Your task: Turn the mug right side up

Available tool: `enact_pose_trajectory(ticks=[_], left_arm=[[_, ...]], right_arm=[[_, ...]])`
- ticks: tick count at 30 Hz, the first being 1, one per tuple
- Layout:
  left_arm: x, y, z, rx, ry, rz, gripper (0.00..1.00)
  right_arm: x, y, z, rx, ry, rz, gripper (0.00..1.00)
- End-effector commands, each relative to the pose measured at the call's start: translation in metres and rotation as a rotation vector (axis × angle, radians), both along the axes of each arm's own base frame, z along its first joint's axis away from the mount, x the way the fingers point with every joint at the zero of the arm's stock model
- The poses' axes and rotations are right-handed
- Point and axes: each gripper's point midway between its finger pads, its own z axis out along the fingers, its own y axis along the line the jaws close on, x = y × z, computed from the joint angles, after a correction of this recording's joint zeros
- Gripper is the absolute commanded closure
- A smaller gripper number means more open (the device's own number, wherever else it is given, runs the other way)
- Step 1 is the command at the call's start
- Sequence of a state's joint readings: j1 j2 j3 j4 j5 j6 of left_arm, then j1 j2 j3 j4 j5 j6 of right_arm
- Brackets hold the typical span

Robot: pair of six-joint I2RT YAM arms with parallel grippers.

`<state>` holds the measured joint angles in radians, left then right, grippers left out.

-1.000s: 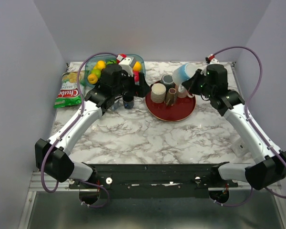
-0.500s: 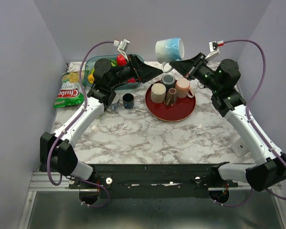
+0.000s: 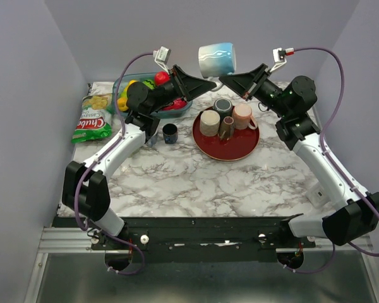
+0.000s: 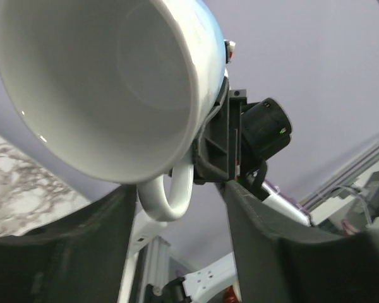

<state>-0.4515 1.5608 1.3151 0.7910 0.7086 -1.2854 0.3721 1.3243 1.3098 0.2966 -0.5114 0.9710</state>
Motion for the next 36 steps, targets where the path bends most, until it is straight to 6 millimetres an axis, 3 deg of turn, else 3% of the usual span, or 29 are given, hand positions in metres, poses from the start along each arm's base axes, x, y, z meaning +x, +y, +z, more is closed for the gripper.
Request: enact_pose_trajectory(ticks=[1,6,9,10,15,16,17,19,20,21,22,23,24,25,26,30,36], left_arm=[[-0.004,0.0,0.016,-0.063,-0.023,-0.048,0.47],[0.0,-0.003,0.01,-0.092,0.005,-0.089,0.6],[0.001,-0.005,0.011,-0.09,-0.008,-0.093,0.85],[0.004,-0.005,0.007,-0.079,0.007,-0.085,1.0],[0.013,-0.006,-0.004,0.003,0.019,-0.013,1.0],[0.021,-0.008,-0.016,0.062,0.03,0.021,1.0],[0.02,-0.006,-0.015,0.083,0.024,0.041,1.0],[0.03,-0.003,-0.029,0.171,0.033,0.116,1.0],[0.029,0.001,-0.027,0.2,0.015,0.148,1.0],[0.03,0.004,-0.029,0.231,0.014,0.176,1.0],[0.037,0.01,-0.042,0.29,0.072,0.23,1.0],[0.035,0.019,-0.038,0.337,0.011,0.28,1.0],[0.036,0.025,-0.041,0.37,0.011,0.317,1.0],[0.036,0.032,-0.056,0.443,0.051,0.343,1.0],[0.038,0.045,-0.052,0.49,0.014,0.42,1.0],[0.033,0.087,-0.082,0.7,0.045,0.585,1.0],[0.0,0.164,-0.153,1.035,0.182,0.788,1.0]], right_arm=[[-0.019,0.0,0.032,0.054,-0.139,0.045,0.99],[-0.019,0.006,0.015,0.023,-0.122,0.076,0.99],[-0.019,0.007,0.0,-0.002,-0.096,0.08,0.99],[-0.019,0.007,-0.003,-0.007,-0.091,0.079,0.99],[-0.011,0.005,-0.024,-0.077,-0.044,0.048,0.98],[-0.007,0.004,-0.028,-0.089,-0.032,0.032,0.92],[-0.006,0.004,-0.031,-0.11,-0.035,0.022,0.75],[0.0,0.001,-0.043,-0.142,0.008,-0.009,0.52],[0.001,0.0,-0.047,-0.16,0.001,-0.019,0.34],[0.003,-0.002,-0.053,-0.176,0.017,-0.031,0.27],[0.006,-0.005,-0.056,-0.185,0.028,-0.059,0.2],[0.007,-0.007,-0.061,-0.202,0.034,-0.074,0.1],[0.007,-0.009,-0.068,-0.219,0.056,-0.086,0.07],[0.008,-0.011,-0.073,-0.234,0.07,-0.101,0.05],[0.013,-0.015,-0.079,-0.254,0.081,-0.13,0.02],[0.016,-0.03,-0.109,-0.336,0.18,-0.209,0.0],[0.026,-0.044,-0.135,-0.422,0.258,-0.291,0.0]])
